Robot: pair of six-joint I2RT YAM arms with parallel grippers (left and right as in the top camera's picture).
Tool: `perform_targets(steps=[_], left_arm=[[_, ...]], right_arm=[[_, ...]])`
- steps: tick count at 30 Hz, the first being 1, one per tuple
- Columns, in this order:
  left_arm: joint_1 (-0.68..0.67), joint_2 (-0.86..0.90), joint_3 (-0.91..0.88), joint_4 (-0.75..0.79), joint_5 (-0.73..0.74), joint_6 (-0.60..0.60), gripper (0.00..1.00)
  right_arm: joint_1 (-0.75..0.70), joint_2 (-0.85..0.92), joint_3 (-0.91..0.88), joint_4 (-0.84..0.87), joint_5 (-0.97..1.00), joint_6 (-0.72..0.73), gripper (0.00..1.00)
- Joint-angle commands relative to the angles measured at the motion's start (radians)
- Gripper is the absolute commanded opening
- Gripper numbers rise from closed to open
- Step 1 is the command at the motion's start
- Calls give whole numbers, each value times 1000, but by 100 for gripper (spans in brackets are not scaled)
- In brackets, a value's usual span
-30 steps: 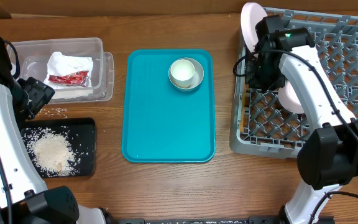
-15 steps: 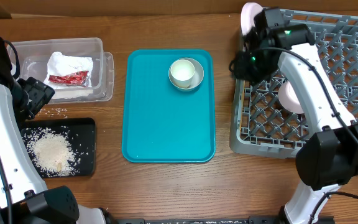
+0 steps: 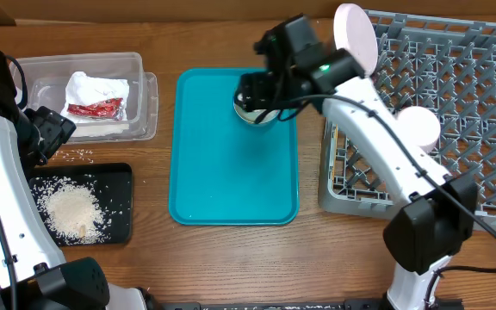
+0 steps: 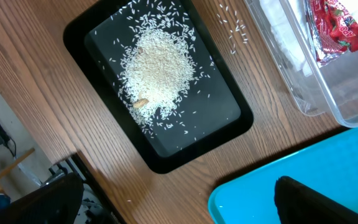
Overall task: Sort waste into correct bins and load items into the dishwasher
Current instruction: 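Move the right gripper to the white cup on the teal tray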
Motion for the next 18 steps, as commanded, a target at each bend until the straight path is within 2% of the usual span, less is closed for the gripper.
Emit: perform_targets(steps=[1,6,8,11,18], left_arm=[[3,7,0,1,-3,19,100],[3,7,0,1,-3,19,100],[3,7,0,2,-3,19,100],[3,7,0,2,-3,19,100],[3,7,0,1,-3,19,100]], right_arm=[[35,36,35,64,203,8,75],[94,85,35,147,387,8,74],[105,114,35,171,401,13,72],[113,160,35,186,439,35,62],[114,211,34,210,446,-3,57]])
